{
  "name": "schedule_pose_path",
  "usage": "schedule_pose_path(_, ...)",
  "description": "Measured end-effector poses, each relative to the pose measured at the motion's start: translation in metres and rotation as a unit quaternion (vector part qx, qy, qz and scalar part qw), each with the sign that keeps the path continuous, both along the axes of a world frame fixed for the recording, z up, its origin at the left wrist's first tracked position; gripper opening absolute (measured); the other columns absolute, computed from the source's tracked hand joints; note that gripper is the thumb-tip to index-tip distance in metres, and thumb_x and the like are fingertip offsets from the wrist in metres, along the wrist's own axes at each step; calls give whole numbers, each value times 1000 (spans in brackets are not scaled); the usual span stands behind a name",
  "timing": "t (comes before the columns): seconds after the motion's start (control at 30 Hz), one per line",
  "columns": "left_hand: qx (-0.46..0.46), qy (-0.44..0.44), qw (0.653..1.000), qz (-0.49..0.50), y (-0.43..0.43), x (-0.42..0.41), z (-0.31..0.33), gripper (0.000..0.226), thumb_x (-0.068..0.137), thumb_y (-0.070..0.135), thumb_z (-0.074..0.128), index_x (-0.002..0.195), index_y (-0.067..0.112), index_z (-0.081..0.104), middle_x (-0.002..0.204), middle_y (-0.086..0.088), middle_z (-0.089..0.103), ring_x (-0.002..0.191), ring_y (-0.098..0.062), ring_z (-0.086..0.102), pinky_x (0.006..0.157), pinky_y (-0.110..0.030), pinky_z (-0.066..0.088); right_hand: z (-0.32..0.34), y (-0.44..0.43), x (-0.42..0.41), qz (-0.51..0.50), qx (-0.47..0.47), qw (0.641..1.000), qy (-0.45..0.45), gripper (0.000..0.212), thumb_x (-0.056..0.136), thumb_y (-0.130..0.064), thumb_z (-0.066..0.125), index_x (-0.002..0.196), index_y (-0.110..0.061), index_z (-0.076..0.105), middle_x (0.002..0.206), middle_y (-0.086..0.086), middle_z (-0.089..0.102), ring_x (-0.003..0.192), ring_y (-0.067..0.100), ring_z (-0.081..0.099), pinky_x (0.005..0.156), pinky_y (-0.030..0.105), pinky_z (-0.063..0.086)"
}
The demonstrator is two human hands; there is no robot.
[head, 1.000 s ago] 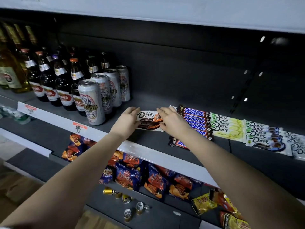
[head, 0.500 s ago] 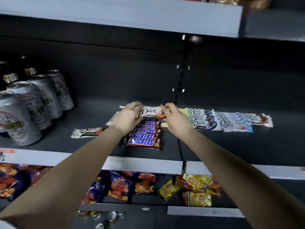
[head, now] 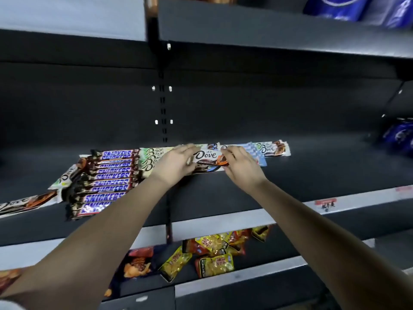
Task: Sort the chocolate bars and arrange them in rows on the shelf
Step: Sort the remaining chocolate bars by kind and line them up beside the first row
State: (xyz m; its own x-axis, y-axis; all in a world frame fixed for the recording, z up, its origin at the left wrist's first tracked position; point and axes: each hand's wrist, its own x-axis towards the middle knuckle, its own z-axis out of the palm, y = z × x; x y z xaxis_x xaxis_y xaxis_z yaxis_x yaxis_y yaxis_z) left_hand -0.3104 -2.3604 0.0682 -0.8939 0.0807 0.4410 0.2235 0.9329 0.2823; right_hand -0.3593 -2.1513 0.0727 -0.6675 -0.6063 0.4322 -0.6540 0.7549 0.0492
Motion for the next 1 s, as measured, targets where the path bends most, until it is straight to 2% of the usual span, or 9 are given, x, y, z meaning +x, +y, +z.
schedule_pose_path(0.17, 9, 4, 1000, -26, 53, -26, -11, 46, 87, 20, 62, 132, 15, 52, 139, -4, 50, 129, -21, 46, 106, -30, 37, -9, 56, -16, -26, 21, 999, 18, 52, 70, -9, 77, 118, 0, 59, 107, 17, 63, 98, 35, 61, 83, 43, 53)
schedule_pose_path(0.33, 19, -2, 998, -52, 116, -49, -21, 47, 88, 20, 63, 133, 14, 51, 139, -6, 50, 129, -20, 46, 108, -27, 32, -16, 118, -30, -45, 42, 998, 24, 49, 79, -8, 69, 125, -3, 55, 121, 15, 58, 108, 33, 56, 91, 41, 47)
schedule_pose_path(0.53, 11, -17, 997, -79, 174, -74, -32, 46, 90, 19, 59, 134, 12, 49, 140, -5, 48, 131, -20, 43, 111, -28, 31, -20, 173, -44, -72, 41, 996, -16, 50, 88, -9, 58, 136, -9, 44, 136, 7, 46, 124, 27, 42, 103, 35, 34)
schedule_pose_path(0.7, 3, -31, 996, -82, 207, -92, -41, 47, 90, 19, 58, 135, 12, 48, 139, -4, 49, 129, -21, 43, 107, -28, 32, -30, 204, -60, -86, 45, 995, -34, 55, 84, -1, 60, 136, -11, 44, 135, 6, 46, 121, 26, 42, 101, 32, 36)
schedule_pose_path(0.87, -20, -34, 997, -66, 228, -109, -55, 45, 90, 23, 58, 134, 18, 49, 137, 2, 50, 125, -19, 44, 101, -31, 38, -33, 224, -85, -92, 47, 991, -86, 48, 88, -9, 60, 133, -15, 45, 132, 2, 45, 119, 22, 41, 99, 31, 39)
schedule_pose_path(1.0, -24, -16, 998, -48, 234, -123, -59, 44, 90, 26, 58, 133, 19, 51, 134, 3, 53, 125, -20, 42, 104, -32, 33, -36, 233, -101, -79, 39, 993, -82, 48, 90, -9, 57, 136, -15, 44, 134, 3, 46, 121, 23, 41, 99, 32, 40)
